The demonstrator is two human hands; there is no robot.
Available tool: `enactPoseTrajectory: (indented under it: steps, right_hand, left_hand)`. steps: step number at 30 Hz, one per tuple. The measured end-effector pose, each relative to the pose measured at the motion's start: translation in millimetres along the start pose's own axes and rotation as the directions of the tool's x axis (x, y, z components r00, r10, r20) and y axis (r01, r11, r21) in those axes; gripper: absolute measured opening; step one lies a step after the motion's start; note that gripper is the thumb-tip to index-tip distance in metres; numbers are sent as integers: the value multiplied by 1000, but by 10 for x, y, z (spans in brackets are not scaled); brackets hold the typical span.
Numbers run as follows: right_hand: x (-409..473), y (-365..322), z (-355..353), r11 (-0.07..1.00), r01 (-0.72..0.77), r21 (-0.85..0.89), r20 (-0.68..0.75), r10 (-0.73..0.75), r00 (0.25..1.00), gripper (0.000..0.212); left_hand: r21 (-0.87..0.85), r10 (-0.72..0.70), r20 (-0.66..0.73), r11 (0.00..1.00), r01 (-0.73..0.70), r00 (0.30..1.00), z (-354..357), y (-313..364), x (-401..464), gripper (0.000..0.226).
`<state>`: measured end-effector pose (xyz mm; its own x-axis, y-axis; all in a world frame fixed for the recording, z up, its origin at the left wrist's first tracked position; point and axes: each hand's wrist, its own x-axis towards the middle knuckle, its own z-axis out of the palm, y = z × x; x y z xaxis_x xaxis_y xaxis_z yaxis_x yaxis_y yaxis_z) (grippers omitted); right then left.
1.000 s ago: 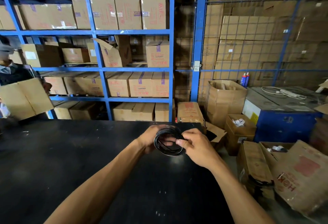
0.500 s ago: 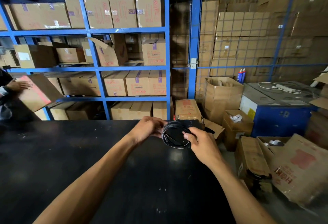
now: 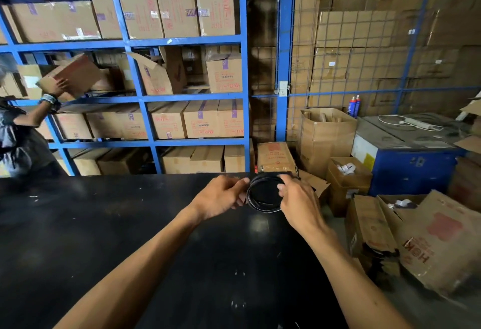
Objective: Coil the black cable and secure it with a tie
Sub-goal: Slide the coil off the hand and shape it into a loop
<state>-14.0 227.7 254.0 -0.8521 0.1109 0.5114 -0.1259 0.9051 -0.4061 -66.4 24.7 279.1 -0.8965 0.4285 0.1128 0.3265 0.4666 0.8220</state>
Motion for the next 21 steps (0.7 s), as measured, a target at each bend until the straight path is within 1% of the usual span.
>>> enactPoseTrajectory:
  steps: [2,3,4,5,7,8,10,11,13,14,15,16,17,18,19,20,21]
  right_hand:
    - [-21,-10,17,999,21,-39,-1,-22,1000,46]
    - [-30,-21,34,998,35,-52,6,-35,999,47]
    - [-36,-35,58,997,50,-62,17,-49,999,47]
    - [-41,-50,83,996,62,-66,33,-60,998,47]
    - [-80,-66,141,996,74,-44,81,-70,994,48]
    - [-109,-59,164,997,72,-6,113,-71,991,47]
    - [-180,-18,216,992,46,120,179,-68,982,53]
    - [-229,6,251,985,23,170,207,-59,977,59]
    - [-332,36,324,980,-30,195,240,-18,971,67]
    - [-380,46,369,979,-59,195,259,7,966,68]
    - [-424,51,411,975,-94,203,281,34,959,66]
    - [-467,47,449,965,-137,225,301,65,952,62]
    - [-506,28,486,943,-194,269,316,104,943,58]
    - [-548,1,520,901,-269,341,324,156,933,53]
    - [-590,-37,555,831,-349,433,322,219,921,47]
    - [-640,-77,592,752,-411,515,306,286,908,41]
    - [-705,-107,636,699,-439,565,272,344,899,36]
  left_hand:
    - [86,-66,-103,993,75,993,9,12,20,60]
    - [110,-75,-142,990,91,987,12,27,20,62]
    - [102,-65,-135,992,79,989,14,45,11,61]
    - [51,-48,-79,997,52,996,21,60,0,57]
    - [-72,-1,82,997,7,997,79,31,-23,49]
    - [-102,29,124,995,-17,992,130,-15,-47,43]
    - [-186,44,130,982,-19,991,245,-118,-125,33]
    - [-264,27,142,965,11,990,306,-173,-173,30]
    - [-404,0,196,911,81,981,406,-271,-272,27]
    - [-437,-6,205,894,97,979,448,-321,-322,24]
    - [-445,-26,184,889,107,983,509,-370,-359,23]
    - [-441,-67,124,890,115,990,583,-418,-384,23]
    - [-439,-132,33,889,133,991,674,-456,-405,23]
    - [-463,-218,-67,871,164,974,774,-484,-427,24]
    - [-523,-298,-143,833,184,944,877,-508,-447,25]
    - [-588,-355,-193,788,182,915,971,-536,-471,25]
    - [-643,-391,-228,748,163,892,1058,-557,-503,25]
